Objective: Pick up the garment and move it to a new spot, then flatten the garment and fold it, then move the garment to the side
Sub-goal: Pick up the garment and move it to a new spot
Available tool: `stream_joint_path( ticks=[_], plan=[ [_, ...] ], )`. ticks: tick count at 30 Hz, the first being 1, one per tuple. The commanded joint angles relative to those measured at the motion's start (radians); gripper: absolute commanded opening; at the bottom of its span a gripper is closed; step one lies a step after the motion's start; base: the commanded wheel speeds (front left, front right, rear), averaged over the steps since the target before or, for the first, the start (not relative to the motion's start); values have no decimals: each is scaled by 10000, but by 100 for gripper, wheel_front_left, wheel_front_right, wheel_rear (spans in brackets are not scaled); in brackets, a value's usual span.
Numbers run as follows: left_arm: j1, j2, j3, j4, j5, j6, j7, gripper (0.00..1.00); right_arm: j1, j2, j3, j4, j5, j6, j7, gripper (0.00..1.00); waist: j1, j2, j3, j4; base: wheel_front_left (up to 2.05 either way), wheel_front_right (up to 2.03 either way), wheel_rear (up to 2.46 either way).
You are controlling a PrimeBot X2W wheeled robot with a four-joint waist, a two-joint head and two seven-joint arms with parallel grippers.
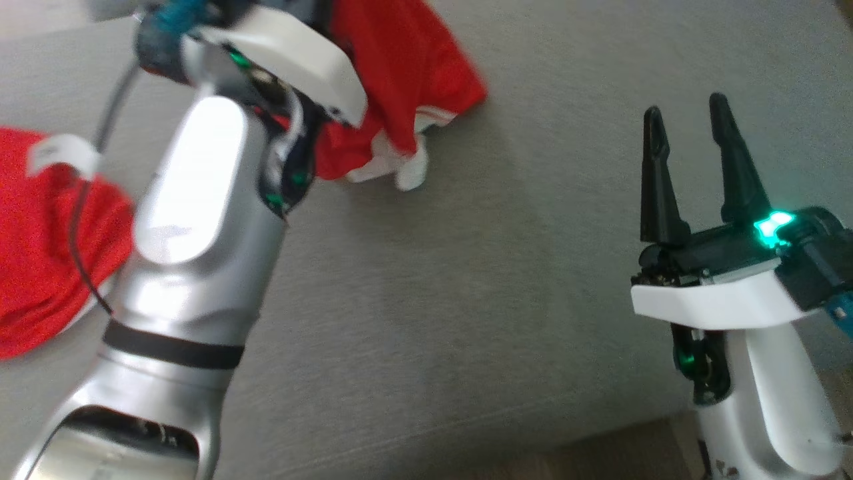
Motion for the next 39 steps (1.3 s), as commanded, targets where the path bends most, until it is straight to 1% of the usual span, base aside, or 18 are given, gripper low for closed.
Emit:
stream_joint_path(
  ticks=[1, 4, 7, 8, 9, 10, 13, 16, 20, 23, 24, 25, 30, 35, 36, 37, 38, 39],
  plan=[
    [-527, 166, 80, -188, -42, 44, -128, 0, -344, 58, 224, -423, 111, 77, -90, 100, 0, 0, 624, -967, 0, 0, 0],
    [-389, 148, -980, 172, -863, 184, -433, 0, -392, 58, 260, -624, 283, 77, -91, 100, 0, 0, 803, -1444, 0, 0, 0],
    [-329, 145, -2242, 263, -1956, 464, -773, 0, -397, 58, 173, -674, 383, 77, -91, 100, 0, 0, 875, -1665, 0, 0, 0],
    [-342, 144, -2673, 253, -2282, 559, -876, 29, -391, 58, 147, -668, 392, 77, -91, 100, 0, 0, 876, -1682, 0, 0, 0],
    [-368, 144, -3088, 218, -2598, 620, -984, 88, -381, 58, 118, -661, 401, 77, -91, 100, 0, 0, 867, -1677, 0, 0, 0],
    [-410, 144, -3446, 180, -2913, 695, -1090, 100, -363, 58, 77, -651, 399, 77, -91, 100, 0, 0, 849, -1639, 0, 0, 0],
    [-674, 143, -4172, 214, -3526, 1009, -1411, 100, -310, 58, -7, -562, 362, 77, -91, 100, 0, 0, 731, -1386, 0, 0, 0],
    [-964, 142, -4356, 551, -3747, 1267, -1683, 100, -257, 58, -77, -502, 276, 77, -91, 100, 0, 0, 542, -926, 0, 0, 0],
    [-1140, 167, -4094, 1116, -3704, 1315, -1889, 100, -155, 58, -179, -382, 110, 77, -91, 100, 0, 0, 203, -161, 0, 0, 0],
    [-983, 475, -3626, 1243, -3515, 1316, -1944, 100, -57, 58, -208, -260, -62, 77, -91, 100, 0, 0, -88, 422, 0, 0, 0],
    [-983, 475, -3626, 1243, -3515, 1316, -1944, 100, -57, 58, -208, -260, -62, 77, -91, 100, 0, 0, -88, 422, 0, 0, 0],
    [-870, 620, -3382, 1118, -3392, 1337, -1948, 100, -10, 58, -239, -227, -147, 77, -91, 100, 0, 0, -173, 640, 0, 0, 0],
    [510, 1371, -2295, 216, -2673, 1250, -1954, 100, 377, 58, -428, 30, -560, 77, -91, 100, 0, 0, -691, 1682, 0, 0, 0],
    [2553, 1925, -1347, -867, -2074, 1142, -1955, 100, 790, 58, -557, 265, -746, 77, -91, 100, 0, 0, -1126, 2410, 0, 0, 0],
    [3348, 2041, -950, -1347, -1827, 1097, -1955, 100, 913, 58, -563, 355, -764, 77, -91, 100, 0, 0, -1260, 2591, 0, 0, 0],
    [3348, 2041, -950, -1347, -1827, 1097, -1955, 100, 913, 58, -563, 355, -764, 77, -91, 100, 0, 0, -1260, 2591, 0, 0, 0],
    [3750, 2053, -745, -1579, -1713, 1079, -1956, 100, 978, 58, -559, 408, -775, 77, -91, 100, 0, 0, -1333, 2657, 0, 0, 0],
    [4521, 1989, -360, -2038, -1477, 1007, -1956, 100, 1112, 58, -555, 486, -816, 77, -91, 100, 0, 0, -1443, 2762, 0, 0, 0]
  ],
)
